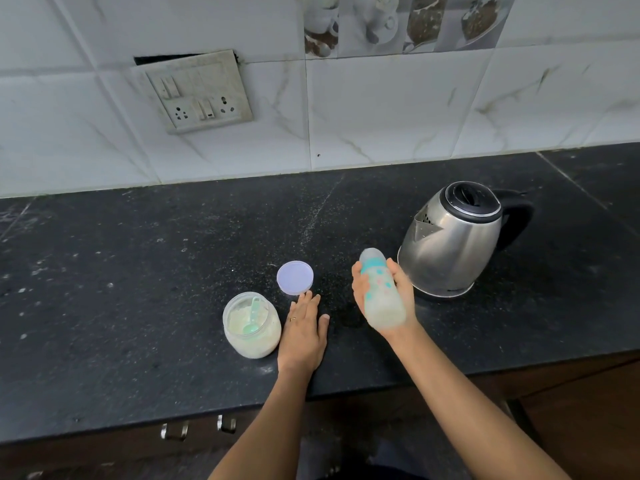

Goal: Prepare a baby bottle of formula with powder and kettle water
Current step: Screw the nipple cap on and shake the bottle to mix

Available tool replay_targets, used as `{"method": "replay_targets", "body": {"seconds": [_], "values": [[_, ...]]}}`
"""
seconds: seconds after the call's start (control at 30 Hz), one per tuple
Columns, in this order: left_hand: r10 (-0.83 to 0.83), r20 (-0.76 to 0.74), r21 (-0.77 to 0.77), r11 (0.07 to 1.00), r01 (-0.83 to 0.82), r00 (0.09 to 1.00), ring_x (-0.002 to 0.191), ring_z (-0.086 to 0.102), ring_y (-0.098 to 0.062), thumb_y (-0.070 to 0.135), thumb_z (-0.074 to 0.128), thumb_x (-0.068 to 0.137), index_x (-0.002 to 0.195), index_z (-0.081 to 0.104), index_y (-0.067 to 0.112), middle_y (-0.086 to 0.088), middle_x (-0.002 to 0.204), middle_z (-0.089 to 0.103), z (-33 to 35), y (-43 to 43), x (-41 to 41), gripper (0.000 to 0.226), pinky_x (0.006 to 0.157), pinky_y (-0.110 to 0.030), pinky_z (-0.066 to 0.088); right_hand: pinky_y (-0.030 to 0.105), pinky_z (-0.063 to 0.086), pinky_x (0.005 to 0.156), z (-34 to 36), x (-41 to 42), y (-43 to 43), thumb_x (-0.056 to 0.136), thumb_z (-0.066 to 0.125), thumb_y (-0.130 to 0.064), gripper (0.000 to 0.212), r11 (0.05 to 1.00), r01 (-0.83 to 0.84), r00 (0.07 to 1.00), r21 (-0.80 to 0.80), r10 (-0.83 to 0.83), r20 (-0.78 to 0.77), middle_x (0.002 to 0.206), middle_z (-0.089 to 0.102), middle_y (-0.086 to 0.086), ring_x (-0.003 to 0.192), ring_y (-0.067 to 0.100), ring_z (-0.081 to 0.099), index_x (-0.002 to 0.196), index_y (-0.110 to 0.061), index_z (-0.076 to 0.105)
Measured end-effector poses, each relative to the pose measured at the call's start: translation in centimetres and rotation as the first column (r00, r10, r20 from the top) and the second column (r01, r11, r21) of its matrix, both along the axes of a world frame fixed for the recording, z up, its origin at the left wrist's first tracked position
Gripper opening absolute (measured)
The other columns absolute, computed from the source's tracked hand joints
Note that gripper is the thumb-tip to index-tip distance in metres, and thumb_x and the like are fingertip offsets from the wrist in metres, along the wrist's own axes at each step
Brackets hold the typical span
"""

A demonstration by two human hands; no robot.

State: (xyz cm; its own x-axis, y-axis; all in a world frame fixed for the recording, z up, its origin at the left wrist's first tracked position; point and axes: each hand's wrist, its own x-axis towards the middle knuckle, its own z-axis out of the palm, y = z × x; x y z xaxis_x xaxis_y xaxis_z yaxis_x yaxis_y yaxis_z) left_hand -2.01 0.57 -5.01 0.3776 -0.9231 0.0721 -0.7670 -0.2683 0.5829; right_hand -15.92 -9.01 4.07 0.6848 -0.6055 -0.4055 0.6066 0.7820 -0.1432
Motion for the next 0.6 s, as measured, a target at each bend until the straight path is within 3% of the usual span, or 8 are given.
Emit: {"method": "replay_targets", "body": {"seconds": [0.1, 0.2, 0.27, 0.33, 0.5, 0.6], "values": [[0.001, 0.001, -0.004, 1.0, 0.0, 1.0, 0.148, 0.014, -0.012, 0.032, 0.036, 0.103, 0.148, 0.034, 0.016, -0.001, 0.158, 0.026, 0.0, 0.1, 0.0, 0.047, 0.122, -0.027, 0.003, 0.03, 0.057, 0.055, 0.9, 0.1, 0.4, 0.061, 0.085, -0.016, 0.058, 0.999, -0.049, 0.998, -0.015, 0.049, 0.027, 0.092, 0.063, 0.014, 0.065, 0.023, 0.064, 0.11, -0.003, 0.056], [0.001, 0.005, -0.006, 1.0, -0.001, 1.0, 0.148, 0.013, -0.012, 0.032, 0.035, 0.103, 0.148, 0.034, 0.016, -0.001, 0.158, 0.026, 0.0, 0.0, 0.1, 0.047, 0.121, -0.026, 0.002, 0.038, 0.06, 0.059, 1.1, 0.8, 0.2, 0.075, 0.075, -0.019, 0.039, 0.97, 0.093, 0.988, 0.223, -0.118, 0.101, 0.09, 0.066, 0.018, 0.078, 0.027, 0.065, 0.105, 0.001, 0.06], [0.0, 0.001, -0.001, 1.0, 0.0, 1.0, 0.149, 0.013, -0.012, 0.032, 0.035, 0.103, 0.148, 0.033, 0.016, -0.001, 0.159, 0.025, 0.0, 0.1, 0.0, 0.047, 0.121, -0.025, 0.001, 0.035, 0.059, 0.062, 1.7, 1.1, 0.6, 0.072, 0.079, -0.016, 0.043, 0.988, -0.001, 0.986, 0.157, -0.025, 0.164, 0.094, 0.065, 0.018, 0.073, 0.027, 0.065, 0.106, 0.004, 0.06], [0.004, 0.004, -0.004, 1.0, -0.004, 1.0, 0.149, 0.013, -0.012, 0.033, 0.035, 0.103, 0.148, 0.033, 0.016, -0.001, 0.159, 0.025, 0.2, 0.1, 0.0, 0.048, 0.12, -0.024, 0.0, 0.032, 0.057, 0.059, 2.5, 1.2, 0.8, 0.065, 0.083, -0.014, 0.051, 0.996, -0.062, 0.991, 0.069, 0.053, 0.122, 0.094, 0.064, 0.017, 0.065, 0.026, 0.065, 0.106, 0.005, 0.06], [-0.001, 0.01, 0.01, 1.0, 0.001, 1.0, 0.149, 0.013, -0.013, 0.033, 0.034, 0.103, 0.148, 0.033, 0.016, -0.002, 0.159, 0.024, 0.1, 0.1, 0.0, 0.048, 0.12, -0.025, 0.001, 0.036, 0.06, 0.06, 3.4, 1.5, 1.0, 0.073, 0.071, -0.025, 0.053, 0.979, 0.092, 0.973, 0.181, -0.127, 0.192, 0.094, 0.063, 0.018, 0.069, 0.029, 0.069, 0.116, 0.001, 0.054], [-0.005, 0.004, 0.025, 1.0, 0.005, 1.0, 0.149, 0.013, -0.014, 0.035, 0.034, 0.103, 0.149, 0.032, 0.017, -0.001, 0.16, 0.023, -0.2, 0.0, 0.2, 0.049, 0.122, -0.028, 0.003, 0.034, 0.06, 0.06, 3.9, 1.5, 1.1, 0.073, 0.069, -0.025, 0.051, 0.981, 0.087, 0.978, 0.174, -0.118, 0.173, 0.091, 0.064, 0.018, 0.066, 0.029, 0.068, 0.114, 0.001, 0.055]]}}
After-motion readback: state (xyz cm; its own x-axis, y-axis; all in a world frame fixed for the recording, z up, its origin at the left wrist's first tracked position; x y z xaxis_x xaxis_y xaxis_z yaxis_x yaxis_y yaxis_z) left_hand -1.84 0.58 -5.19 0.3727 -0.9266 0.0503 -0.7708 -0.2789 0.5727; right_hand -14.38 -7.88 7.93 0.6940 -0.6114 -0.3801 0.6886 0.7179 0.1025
